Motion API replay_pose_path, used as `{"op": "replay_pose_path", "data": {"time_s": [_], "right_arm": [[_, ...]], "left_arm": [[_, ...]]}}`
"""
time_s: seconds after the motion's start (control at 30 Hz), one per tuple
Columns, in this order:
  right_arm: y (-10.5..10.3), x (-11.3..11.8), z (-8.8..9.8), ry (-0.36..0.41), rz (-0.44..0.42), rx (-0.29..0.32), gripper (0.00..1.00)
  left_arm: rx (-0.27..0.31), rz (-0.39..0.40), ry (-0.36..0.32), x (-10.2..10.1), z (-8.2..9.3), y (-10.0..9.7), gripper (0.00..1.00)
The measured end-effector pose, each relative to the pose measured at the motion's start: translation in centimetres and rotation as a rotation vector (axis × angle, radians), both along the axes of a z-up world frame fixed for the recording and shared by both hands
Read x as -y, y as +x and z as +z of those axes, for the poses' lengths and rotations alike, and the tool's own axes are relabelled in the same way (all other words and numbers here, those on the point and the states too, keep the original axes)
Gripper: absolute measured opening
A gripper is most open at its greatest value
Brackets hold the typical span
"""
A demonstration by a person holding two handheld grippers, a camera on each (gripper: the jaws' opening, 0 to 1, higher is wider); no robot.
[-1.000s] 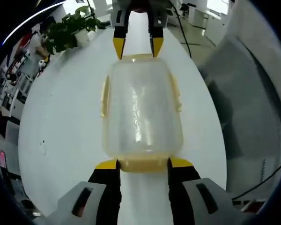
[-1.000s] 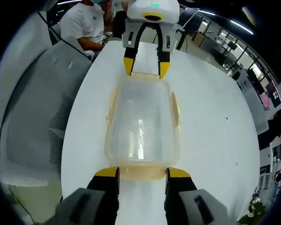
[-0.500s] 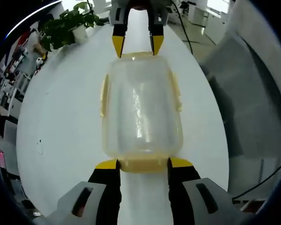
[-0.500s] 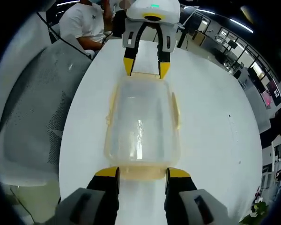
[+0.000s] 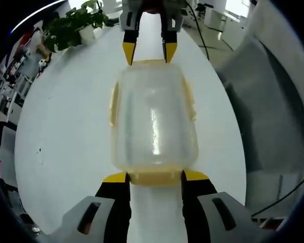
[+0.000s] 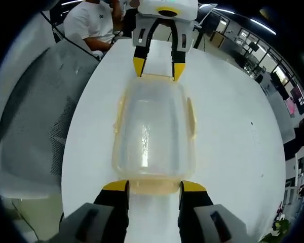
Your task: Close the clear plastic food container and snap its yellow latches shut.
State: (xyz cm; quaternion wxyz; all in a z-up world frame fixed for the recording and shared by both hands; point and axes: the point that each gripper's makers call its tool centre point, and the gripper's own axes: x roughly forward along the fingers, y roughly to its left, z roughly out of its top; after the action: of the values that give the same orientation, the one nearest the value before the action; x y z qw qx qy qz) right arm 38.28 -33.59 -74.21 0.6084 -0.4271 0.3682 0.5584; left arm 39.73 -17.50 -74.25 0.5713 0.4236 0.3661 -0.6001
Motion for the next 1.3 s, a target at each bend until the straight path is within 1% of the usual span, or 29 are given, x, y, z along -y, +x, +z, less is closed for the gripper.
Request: {"op": "replay_pose_path", "data": {"time_s": [0.2,0.3,0.33,0.4,0.47,0.67,0.73,1.0,1.13,1.2,1.3], "right_arm": [[-0.01,0.03,-0.03,0.010,-0.008,-0.013,0.36],[0.05,0.00,-0.04,0.008,-0.001,-0.007,0.36],[0.22,0.00,-0.01,0.004,0.009,0.005,0.36],[0.08,-0.07,0.05,0.001,0.013,0.001,0.36],[0.28,-0.11,0.23,-0.001,0.021,0.014,0.36],[0.22,-0.36,-0.11,-0.009,0.018,0.001,0.36],[0.29,-0.38,-0.18,-0.015,0.025,0.006,0.36],[-0.02,-0.32,-0.12,-0.025,0.003,-0.019,0.37],[-0.23,-0.12,0.03,-0.023,-0.006,-0.024,0.42],[-0.18,0.19,0.22,-0.026,-0.004,-0.019,0.40],[-0.20,0.45,0.42,-0.028,-0.008,-0.016,0.39]], "left_arm": [[-0.006,0.006,-0.006,-0.01,-0.03,-0.03,0.37],[-0.007,0.010,-0.009,-0.03,-0.09,-0.05,0.37],[-0.007,0.012,-0.010,-0.04,-0.10,-0.05,0.37],[-0.005,0.011,-0.012,-0.07,-0.05,-0.06,0.37],[-0.003,0.013,-0.010,-0.14,-0.03,-0.09,0.37],[-0.001,0.015,-0.009,-0.41,-0.06,-0.03,0.37],[-0.002,0.019,-0.008,-0.47,-0.09,-0.06,0.37],[0.002,0.021,-0.005,-0.43,-0.07,-0.16,0.38],[-0.008,0.038,0.003,-0.58,-0.07,-0.43,0.38],[-0.017,0.035,0.006,-0.67,-0.09,-0.72,0.38],[-0.013,0.037,0.010,-0.95,-0.08,-0.73,0.37]]}}
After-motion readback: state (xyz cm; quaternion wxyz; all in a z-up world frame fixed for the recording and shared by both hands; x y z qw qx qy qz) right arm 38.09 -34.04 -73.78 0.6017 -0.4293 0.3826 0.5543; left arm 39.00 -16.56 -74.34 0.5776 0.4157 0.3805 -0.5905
